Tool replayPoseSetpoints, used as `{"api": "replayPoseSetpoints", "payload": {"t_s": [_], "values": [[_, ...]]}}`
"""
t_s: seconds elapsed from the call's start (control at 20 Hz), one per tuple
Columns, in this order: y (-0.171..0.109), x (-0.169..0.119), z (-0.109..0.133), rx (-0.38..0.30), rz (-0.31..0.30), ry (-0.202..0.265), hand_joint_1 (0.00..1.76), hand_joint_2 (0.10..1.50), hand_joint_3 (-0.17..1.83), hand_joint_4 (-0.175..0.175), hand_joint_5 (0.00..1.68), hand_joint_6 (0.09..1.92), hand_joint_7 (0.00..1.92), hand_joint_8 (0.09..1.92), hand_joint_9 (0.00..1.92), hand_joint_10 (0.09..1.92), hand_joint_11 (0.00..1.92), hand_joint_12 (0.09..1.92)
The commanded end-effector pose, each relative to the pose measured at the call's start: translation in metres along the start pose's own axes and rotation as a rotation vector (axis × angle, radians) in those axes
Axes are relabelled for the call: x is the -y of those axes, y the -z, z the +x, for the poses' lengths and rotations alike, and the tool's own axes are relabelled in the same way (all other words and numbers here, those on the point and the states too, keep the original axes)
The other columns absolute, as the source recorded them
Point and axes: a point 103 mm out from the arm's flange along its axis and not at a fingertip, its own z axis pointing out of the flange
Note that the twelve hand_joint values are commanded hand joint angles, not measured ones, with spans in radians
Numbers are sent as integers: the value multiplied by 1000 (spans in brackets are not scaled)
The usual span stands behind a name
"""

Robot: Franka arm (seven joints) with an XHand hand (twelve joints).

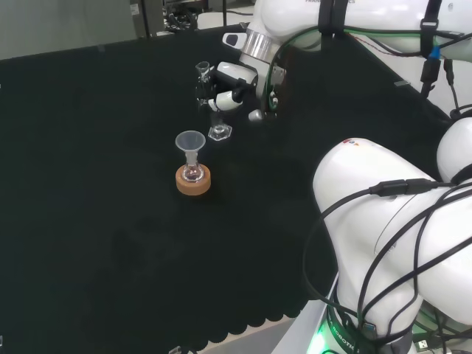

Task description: Put the graduated cylinder back on the table.

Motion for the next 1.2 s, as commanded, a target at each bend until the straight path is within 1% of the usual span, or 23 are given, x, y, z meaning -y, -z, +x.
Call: {"api": "replayPoseSetpoints", "payload": {"t_s": [0.05, 0.2, 0.35, 0.6, 1.2], "values": [[-12, -7, -3, -44, -19, 6, 1246, 1152, 1, -175, 891, 1123, 922, 1121, 1434, 87, 1190, 776], [-17, -9, -5, -57, -30, 10, 1246, 1153, 1, -175, 890, 1124, 921, 1122, 1434, 87, 1189, 776], [-21, -10, -6, -55, -42, 3, 1245, 1153, 1, -175, 889, 1126, 920, 1124, 1434, 87, 1188, 776], [-27, -8, -12, -74, -64, 0, 1245, 1154, 1, -175, 888, 1128, 918, 1126, 1433, 87, 1184, 776], [-29, -4, -22, -102, -56, -8, 1244, 1156, 1, -175, 884, 1134, 913, 1132, 1422, 87, 1173, 779]]}}
